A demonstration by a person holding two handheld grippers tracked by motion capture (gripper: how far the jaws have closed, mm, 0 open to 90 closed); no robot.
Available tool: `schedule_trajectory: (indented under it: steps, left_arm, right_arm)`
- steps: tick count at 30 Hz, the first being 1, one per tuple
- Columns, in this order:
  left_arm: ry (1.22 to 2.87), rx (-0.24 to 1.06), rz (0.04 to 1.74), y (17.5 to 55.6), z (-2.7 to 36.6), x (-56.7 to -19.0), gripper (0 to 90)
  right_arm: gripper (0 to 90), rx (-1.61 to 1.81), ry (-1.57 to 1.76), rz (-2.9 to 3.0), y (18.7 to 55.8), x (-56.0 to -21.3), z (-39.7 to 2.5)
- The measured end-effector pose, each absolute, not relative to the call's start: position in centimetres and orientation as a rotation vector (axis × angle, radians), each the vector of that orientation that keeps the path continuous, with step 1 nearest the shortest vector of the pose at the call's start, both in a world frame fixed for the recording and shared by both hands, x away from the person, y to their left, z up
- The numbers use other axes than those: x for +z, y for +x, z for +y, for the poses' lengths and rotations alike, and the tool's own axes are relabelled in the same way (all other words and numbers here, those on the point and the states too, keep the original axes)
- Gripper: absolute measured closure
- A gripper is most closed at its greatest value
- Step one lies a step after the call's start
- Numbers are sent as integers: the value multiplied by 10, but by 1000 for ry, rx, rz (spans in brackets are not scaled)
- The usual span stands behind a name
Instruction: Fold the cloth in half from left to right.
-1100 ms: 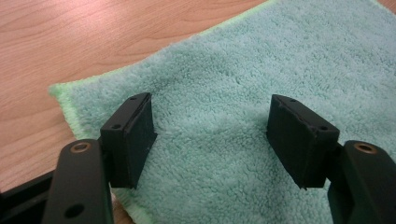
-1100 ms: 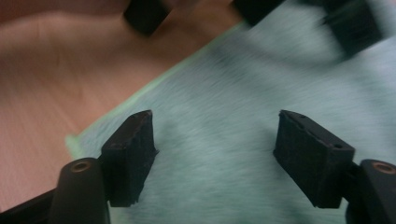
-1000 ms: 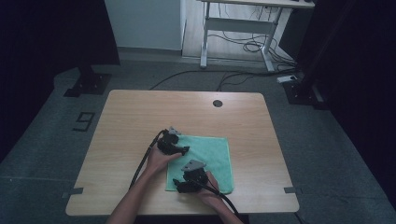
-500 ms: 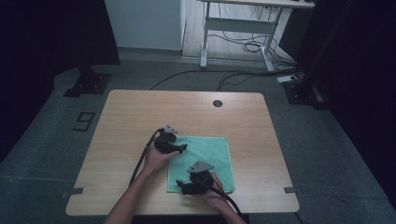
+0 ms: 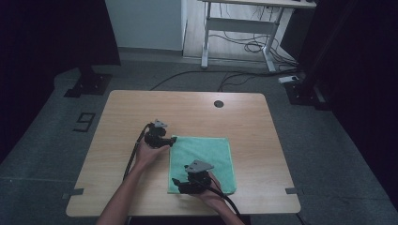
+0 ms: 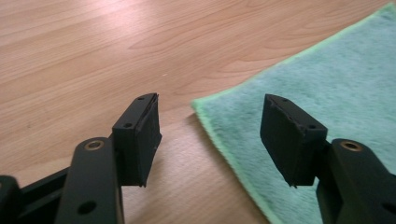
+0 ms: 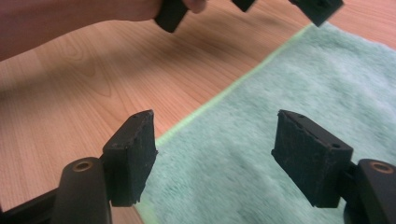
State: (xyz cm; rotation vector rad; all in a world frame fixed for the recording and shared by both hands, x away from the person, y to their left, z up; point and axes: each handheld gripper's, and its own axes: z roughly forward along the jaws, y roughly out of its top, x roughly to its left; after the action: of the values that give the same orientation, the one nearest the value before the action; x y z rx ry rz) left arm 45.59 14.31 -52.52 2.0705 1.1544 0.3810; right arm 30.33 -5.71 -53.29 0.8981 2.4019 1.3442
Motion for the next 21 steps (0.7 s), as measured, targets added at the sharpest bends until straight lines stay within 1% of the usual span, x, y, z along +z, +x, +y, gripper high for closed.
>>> schedule_trajectory:
  steps: [13,21]
  left_arm:
    - [2075,399,1185,467,136,-537,477]
    - [2101,419,1168,466,128,-542,596]
  right_arm:
    - [336,1352,843,2459,298,-537,-42]
    - [373,1324,802,2509,292,-541,-38]
